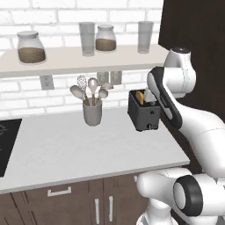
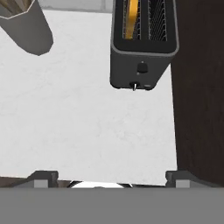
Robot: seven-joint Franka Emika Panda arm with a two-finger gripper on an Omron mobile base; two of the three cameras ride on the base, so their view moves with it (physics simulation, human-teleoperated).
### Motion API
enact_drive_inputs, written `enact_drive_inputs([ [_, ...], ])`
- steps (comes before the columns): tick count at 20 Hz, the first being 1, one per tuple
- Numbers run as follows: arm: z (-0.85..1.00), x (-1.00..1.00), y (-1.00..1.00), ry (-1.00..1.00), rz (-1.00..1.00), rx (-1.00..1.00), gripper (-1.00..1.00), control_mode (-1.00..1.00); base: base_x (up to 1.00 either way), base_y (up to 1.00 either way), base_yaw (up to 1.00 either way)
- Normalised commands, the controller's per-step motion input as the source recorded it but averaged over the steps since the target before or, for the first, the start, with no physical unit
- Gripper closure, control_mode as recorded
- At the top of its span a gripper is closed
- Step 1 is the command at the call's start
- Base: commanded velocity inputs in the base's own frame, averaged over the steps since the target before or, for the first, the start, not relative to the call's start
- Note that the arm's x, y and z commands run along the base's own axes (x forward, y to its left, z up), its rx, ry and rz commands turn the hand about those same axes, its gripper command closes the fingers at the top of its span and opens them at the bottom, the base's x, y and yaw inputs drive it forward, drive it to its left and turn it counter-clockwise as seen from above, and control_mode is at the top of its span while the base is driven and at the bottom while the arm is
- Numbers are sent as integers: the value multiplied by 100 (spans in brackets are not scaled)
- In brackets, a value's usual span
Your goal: Start the toaster. Once the lever pops up, take the bread to the plate on the dining counter.
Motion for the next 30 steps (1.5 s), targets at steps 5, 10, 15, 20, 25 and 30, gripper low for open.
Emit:
enact_drive_inputs([
  [5, -27, 10, -25, -1, 0, 0, -100, -100, 0, 0, 0],
  [10, -33, 20, -18, -1, 0, -1, -100, -100, 0, 0, 0],
  [15, -32, 30, -10, -4, 0, 0, -100, -100, 0, 0, 0],
  [20, -31, 41, -2, -5, 0, 0, -100, -100, 0, 0, 0],
  [25, -28, 46, 0, -3, 0, 0, -100, -100, 0, 0, 0],
  [30, -21, 49, -7, 0, 0, 0, -100, -100, 0, 0, 0],
])
